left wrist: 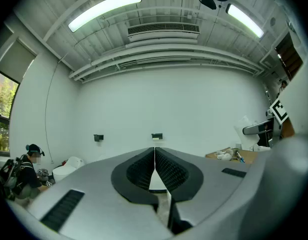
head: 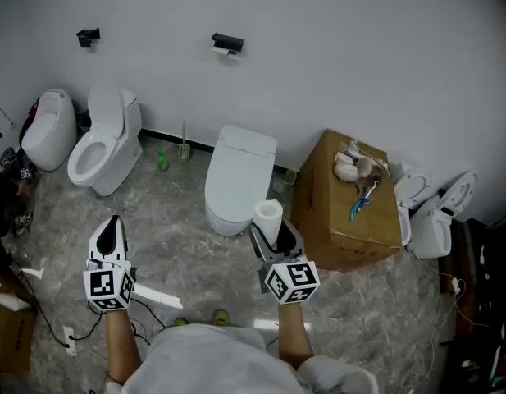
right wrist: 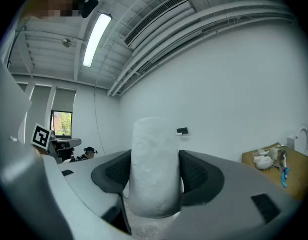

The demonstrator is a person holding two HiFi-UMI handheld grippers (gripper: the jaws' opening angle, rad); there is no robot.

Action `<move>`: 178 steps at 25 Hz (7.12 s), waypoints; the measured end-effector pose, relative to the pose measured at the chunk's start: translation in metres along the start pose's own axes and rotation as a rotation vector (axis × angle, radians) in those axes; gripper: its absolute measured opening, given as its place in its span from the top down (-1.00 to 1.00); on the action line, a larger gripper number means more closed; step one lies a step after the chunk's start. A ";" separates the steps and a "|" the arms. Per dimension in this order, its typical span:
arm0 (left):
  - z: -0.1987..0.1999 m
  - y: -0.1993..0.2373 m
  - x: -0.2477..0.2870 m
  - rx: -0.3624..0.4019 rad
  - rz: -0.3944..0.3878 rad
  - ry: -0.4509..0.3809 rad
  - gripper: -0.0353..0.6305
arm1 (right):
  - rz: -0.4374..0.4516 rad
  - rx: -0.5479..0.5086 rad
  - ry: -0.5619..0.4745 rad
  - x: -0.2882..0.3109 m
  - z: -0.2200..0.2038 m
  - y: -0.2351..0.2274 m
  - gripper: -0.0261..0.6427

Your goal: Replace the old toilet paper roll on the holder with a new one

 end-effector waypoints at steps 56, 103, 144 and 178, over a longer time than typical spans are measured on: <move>-0.011 0.000 -0.007 -0.008 -0.048 0.041 0.50 | 0.019 0.002 0.020 -0.006 -0.005 0.022 0.05; -0.058 0.096 0.134 -0.023 -0.069 0.109 0.50 | 0.018 0.037 0.070 0.173 -0.032 0.017 0.04; -0.076 0.111 0.549 -0.006 -0.203 0.123 0.49 | -0.035 0.105 0.024 0.519 -0.012 -0.178 0.04; -0.085 0.187 0.945 -0.004 -0.649 0.153 0.49 | -0.436 0.076 0.096 0.793 0.034 -0.244 0.04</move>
Point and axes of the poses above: the fingertips, and each gripper's own axes: x forward along the fingers, y to its left, z out of its top, the point moved 1 cm from there along -x, backward along the fingers, and after that the axes turned 1 degree about x, right-handed, at the moved point
